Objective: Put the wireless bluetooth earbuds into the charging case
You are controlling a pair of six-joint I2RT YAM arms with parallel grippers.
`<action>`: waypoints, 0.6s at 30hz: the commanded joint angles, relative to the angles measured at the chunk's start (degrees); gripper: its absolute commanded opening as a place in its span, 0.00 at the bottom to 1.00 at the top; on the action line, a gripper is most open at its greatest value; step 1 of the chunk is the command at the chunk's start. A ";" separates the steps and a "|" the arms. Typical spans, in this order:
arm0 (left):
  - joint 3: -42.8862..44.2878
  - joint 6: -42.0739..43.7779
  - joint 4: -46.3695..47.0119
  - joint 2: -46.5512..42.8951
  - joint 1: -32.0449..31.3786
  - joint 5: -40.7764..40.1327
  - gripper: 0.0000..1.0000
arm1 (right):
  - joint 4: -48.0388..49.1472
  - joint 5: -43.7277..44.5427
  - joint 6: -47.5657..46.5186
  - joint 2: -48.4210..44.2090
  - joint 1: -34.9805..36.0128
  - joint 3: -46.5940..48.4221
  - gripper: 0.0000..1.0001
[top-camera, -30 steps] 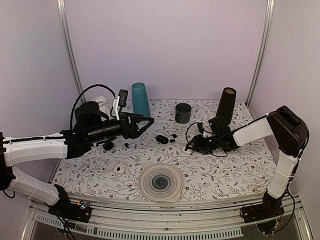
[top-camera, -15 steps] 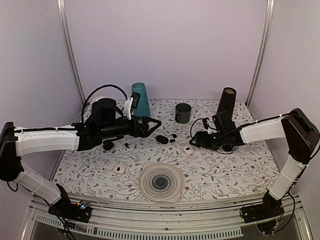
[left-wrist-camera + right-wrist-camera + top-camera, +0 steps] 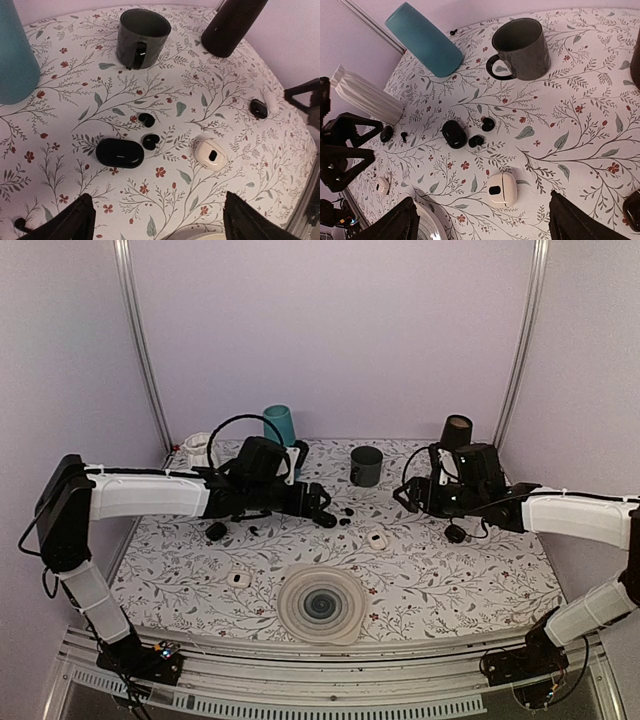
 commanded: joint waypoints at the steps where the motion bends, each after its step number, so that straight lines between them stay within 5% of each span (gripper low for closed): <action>1: 5.12 5.30 -6.17 5.59 0.93 -3.64 0.89 | 0.86 3.37 -1.95 -7.60 -0.30 -1.65 0.91; 18: 18.84 15.28 -13.05 25.56 3.59 -2.85 0.89 | -0.50 4.73 -2.59 -21.26 -0.31 -2.65 0.92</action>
